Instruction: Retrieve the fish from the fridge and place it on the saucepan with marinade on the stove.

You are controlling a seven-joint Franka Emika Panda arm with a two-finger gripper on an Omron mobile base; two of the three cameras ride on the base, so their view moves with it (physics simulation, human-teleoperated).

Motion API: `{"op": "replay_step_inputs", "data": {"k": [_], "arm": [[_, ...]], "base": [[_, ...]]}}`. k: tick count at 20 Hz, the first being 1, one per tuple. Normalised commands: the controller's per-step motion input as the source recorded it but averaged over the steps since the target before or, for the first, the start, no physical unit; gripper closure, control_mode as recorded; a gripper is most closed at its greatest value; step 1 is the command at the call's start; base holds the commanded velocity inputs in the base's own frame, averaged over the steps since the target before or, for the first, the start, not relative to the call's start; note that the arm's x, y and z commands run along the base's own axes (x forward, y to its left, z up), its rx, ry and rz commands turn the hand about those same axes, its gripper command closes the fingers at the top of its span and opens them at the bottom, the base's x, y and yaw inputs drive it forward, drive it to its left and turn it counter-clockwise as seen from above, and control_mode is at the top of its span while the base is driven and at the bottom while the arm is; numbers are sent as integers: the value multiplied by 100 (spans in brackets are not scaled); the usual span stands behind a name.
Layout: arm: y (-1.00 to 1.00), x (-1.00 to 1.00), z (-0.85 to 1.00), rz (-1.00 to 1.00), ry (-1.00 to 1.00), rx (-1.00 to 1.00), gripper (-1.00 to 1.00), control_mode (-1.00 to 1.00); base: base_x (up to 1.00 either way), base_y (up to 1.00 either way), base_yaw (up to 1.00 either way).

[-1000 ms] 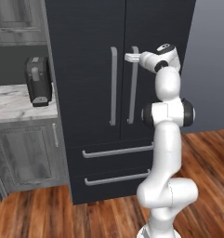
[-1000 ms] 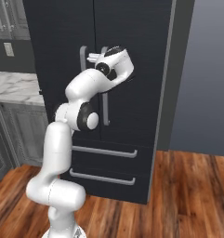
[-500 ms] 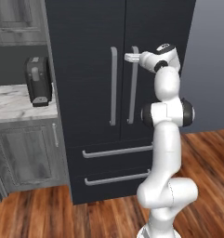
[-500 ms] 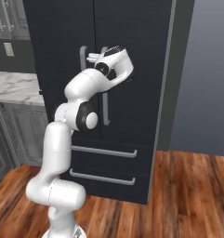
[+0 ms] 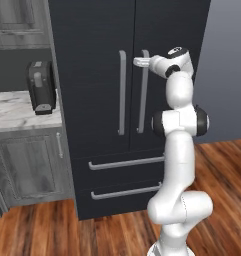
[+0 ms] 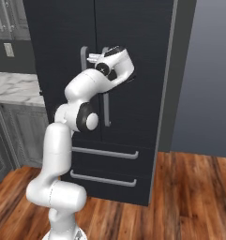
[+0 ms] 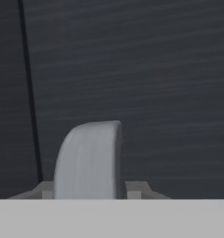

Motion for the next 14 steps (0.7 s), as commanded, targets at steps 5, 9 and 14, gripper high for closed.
{"op": "replay_step_inputs", "data": {"k": [5, 9, 14], "arm": [[0, -5, 0, 0, 0, 0, 100, -100], [0, -17, 0, 0, 0, 0, 100, -100], [-4, -49, 4, 0, -1, 0, 100, -100]], "base": [[0, 0, 0], [0, 0, 0], [0, 0, 0]]}}
